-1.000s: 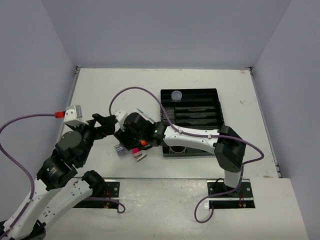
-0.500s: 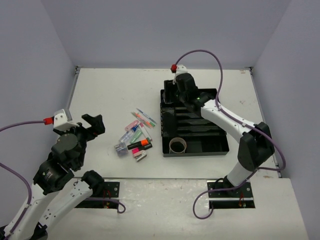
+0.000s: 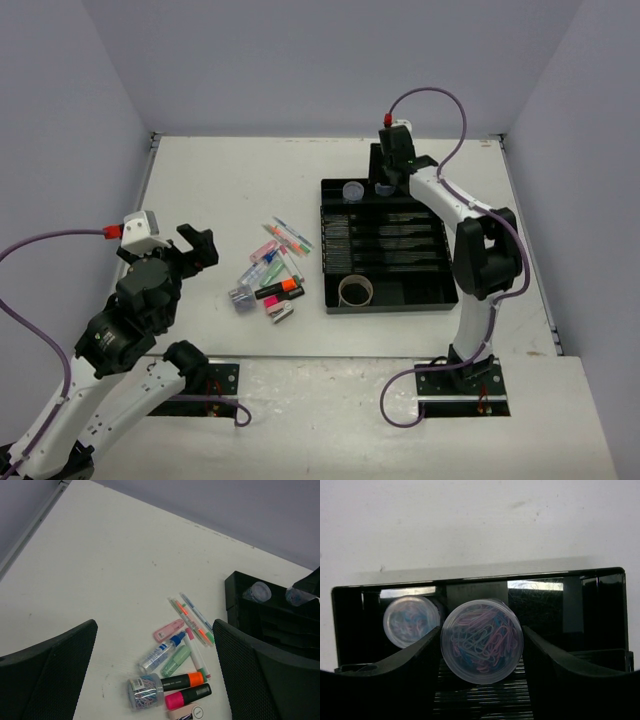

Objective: Sort the stationery into containers
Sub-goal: Place the stationery in the storage box.

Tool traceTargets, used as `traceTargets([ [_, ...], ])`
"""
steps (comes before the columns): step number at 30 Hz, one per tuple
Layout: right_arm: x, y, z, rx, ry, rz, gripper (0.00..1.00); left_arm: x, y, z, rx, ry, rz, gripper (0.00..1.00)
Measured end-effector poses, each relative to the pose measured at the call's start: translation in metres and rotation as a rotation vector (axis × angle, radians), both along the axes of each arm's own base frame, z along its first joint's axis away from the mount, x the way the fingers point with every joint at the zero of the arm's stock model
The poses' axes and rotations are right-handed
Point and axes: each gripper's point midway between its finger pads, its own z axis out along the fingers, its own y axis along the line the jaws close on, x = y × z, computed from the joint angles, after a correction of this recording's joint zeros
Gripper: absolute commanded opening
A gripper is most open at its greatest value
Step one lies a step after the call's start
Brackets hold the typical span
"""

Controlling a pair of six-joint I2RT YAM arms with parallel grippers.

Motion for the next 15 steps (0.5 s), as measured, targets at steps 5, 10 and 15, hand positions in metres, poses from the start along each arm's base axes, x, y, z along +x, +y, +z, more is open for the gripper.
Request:
traceTargets([
  [5, -0.004, -0.002, -0.024, -0.02, 0.062, 0.005, 0.44, 0.0, -0.002, 0.0, -0.002, 0.001, -0.009, 1.0],
  [10, -0.003, 0.001, -0.038, -0.025, 0.088, 0.022, 0.46, 0.0, -0.002, 0.0, -0.002, 0.001, -0.011, 1.0],
  [15, 0.001, 0.001, -0.036, -0.028, 0.084, 0.03, 0.48, 0.0, -0.002, 0.0, -0.002, 0.001, -0.011, 1.0],
])
